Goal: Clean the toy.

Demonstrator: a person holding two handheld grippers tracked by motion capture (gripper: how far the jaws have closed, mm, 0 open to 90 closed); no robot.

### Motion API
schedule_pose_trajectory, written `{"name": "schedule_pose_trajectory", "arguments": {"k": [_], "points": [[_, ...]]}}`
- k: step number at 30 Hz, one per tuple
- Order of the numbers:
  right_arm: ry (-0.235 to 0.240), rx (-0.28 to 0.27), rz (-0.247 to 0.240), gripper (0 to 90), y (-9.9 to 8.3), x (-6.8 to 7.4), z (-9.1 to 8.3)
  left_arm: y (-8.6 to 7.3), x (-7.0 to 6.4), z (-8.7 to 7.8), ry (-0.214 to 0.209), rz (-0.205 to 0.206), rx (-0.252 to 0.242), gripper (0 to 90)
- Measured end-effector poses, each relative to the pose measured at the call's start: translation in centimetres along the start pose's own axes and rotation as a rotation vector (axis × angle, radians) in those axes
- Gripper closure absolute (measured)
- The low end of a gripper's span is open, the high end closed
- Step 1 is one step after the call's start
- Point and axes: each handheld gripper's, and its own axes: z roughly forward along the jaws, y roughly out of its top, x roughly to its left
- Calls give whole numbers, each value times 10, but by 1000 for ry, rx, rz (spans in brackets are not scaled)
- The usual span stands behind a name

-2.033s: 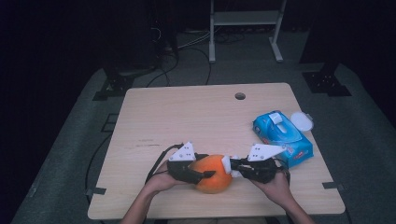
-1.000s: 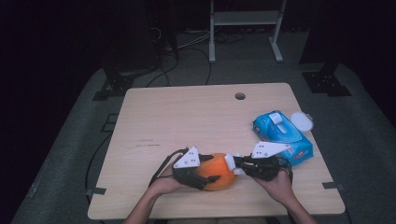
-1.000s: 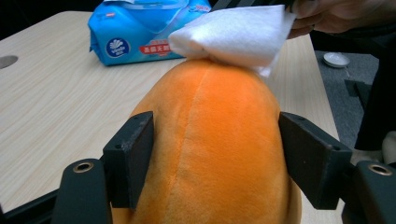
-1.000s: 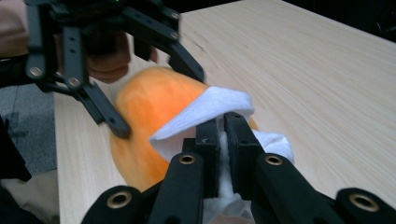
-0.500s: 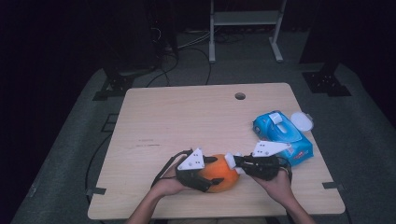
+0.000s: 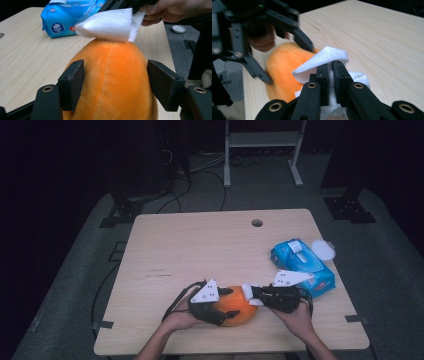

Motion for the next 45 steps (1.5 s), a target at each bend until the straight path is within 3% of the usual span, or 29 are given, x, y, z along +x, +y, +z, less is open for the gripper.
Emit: {"name": "schedule_pose_trajectory", "arguments": {"k": [5,12,20,25,28,35,39,42,45], "points": [[-7,0,23,835,-4,-2,-5,4,-4,4,4,20,7,318],[48,-27,-8,827,2,14,2,4,-6,8,18,15,2,314],[33,-6,7,828,-2,4,0,2,-3,5,13,6,0,314],[28,-1,55,828,-6,-4,-3,2,-2,5,13,-1,1,316],[14,5,33,831,-4,1,-2,3,-3,7,20,-3,5,317],[46,-12,-11,831,5,18,4,5,-4,9,31,-9,7,317],[51,-5,-5,835,3,13,4,5,-3,7,17,-2,-4,251],[45,0,-1,836,1,9,2,6,4,0,9,-34,-21,174],[51,-9,20,835,-1,4,-1,0,10,-1,6,-59,-16,162]]}}
